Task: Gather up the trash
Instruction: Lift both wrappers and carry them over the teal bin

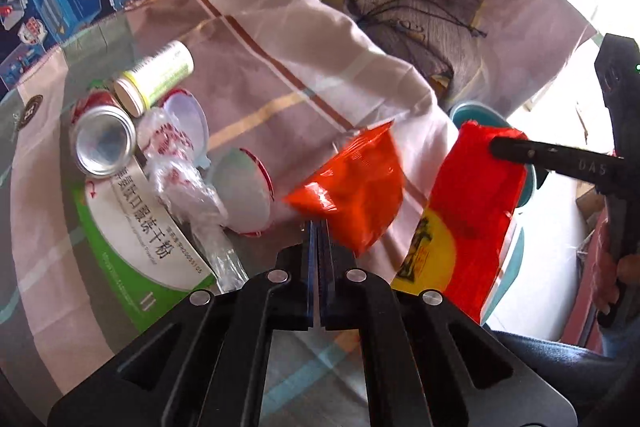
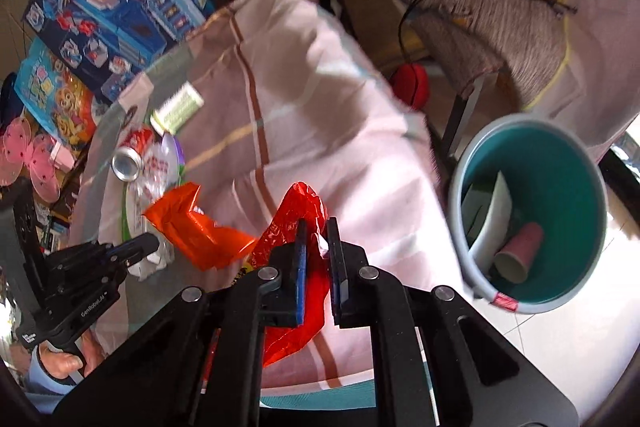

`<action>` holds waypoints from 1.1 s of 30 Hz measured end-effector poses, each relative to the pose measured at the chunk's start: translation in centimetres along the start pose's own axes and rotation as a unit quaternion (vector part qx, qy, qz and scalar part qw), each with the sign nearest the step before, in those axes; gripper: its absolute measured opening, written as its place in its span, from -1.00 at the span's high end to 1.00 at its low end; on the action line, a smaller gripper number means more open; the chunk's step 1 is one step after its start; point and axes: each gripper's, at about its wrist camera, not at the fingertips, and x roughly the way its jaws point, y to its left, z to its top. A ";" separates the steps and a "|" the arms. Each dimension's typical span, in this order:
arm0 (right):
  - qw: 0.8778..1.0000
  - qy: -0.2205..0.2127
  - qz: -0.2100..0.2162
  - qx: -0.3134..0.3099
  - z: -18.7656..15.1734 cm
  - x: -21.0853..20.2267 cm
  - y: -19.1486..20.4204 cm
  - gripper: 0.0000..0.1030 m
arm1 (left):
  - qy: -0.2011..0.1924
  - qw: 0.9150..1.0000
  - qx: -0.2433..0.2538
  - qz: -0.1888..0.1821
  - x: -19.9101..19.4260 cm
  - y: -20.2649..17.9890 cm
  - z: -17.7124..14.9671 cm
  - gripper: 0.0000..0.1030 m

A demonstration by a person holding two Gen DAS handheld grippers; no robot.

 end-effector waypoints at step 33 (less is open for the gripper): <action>0.998 -0.034 0.039 0.047 1.2 -1.6 -6.2 0.83 | 0.031 0.999 0.015 -0.006 4.2 -5.5 3.7 0.93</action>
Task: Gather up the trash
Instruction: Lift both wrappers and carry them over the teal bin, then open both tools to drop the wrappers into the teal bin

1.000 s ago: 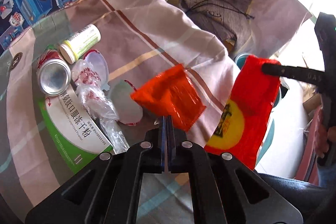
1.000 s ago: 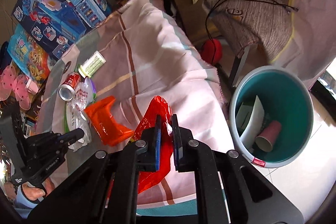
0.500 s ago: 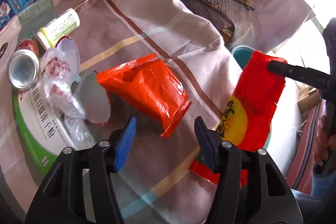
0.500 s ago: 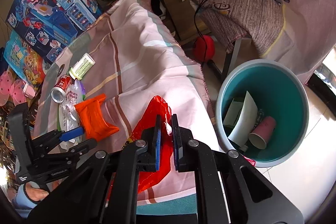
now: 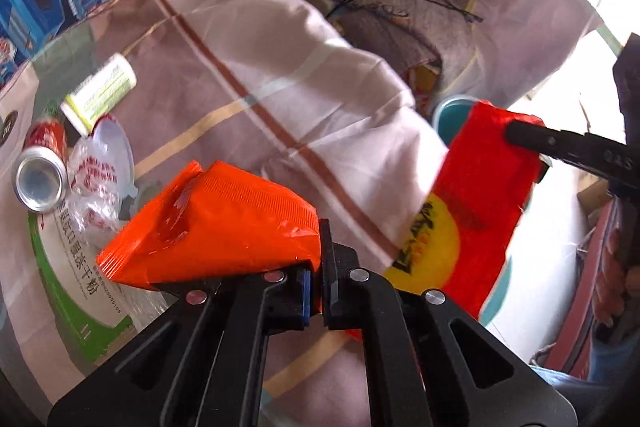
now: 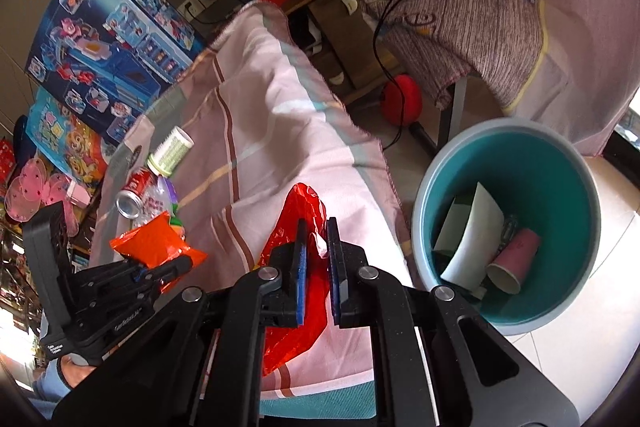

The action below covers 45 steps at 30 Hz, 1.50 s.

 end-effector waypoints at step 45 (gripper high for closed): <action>0.964 -0.093 -0.225 0.105 4.6 -10.3 -16.3 0.83 | 0.125 0.954 0.199 -0.188 13.8 -23.6 8.2 -0.34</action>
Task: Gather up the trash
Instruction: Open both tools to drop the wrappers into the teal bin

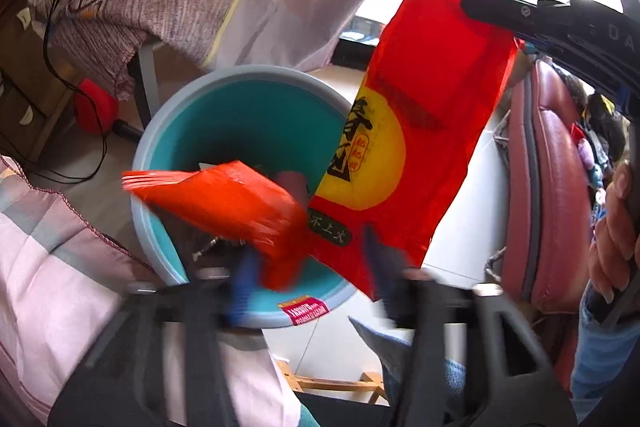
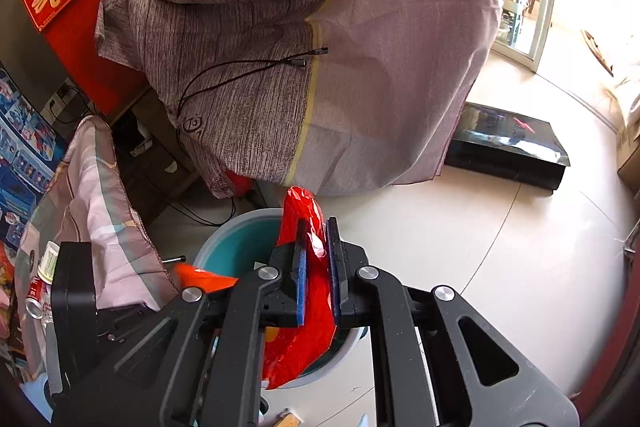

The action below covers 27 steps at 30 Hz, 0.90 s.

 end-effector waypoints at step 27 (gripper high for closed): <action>0.999 0.032 0.024 -0.006 -0.2 1.9 1.4 -0.12 | -0.027 0.999 -0.025 0.031 -2.6 1.6 -2.7 -0.78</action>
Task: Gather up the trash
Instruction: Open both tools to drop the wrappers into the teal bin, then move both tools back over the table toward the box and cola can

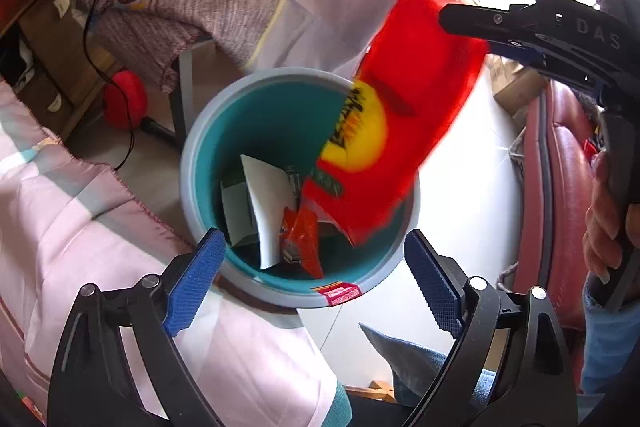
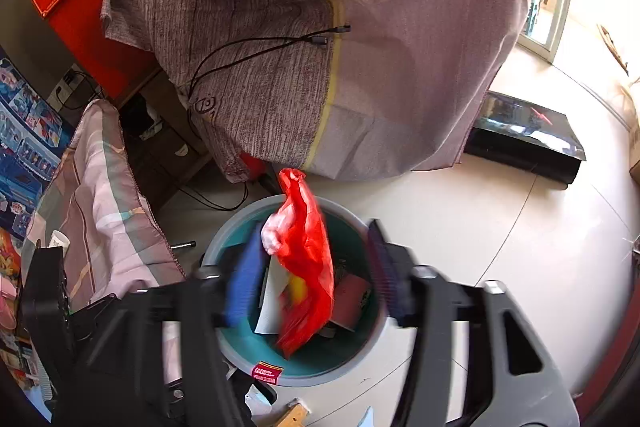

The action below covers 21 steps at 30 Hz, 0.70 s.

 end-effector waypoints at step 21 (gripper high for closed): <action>0.999 0.051 0.002 -0.008 -2.7 -0.7 2.8 -0.64 | -0.022 0.999 -0.041 0.018 -4.0 1.8 -3.5 -0.83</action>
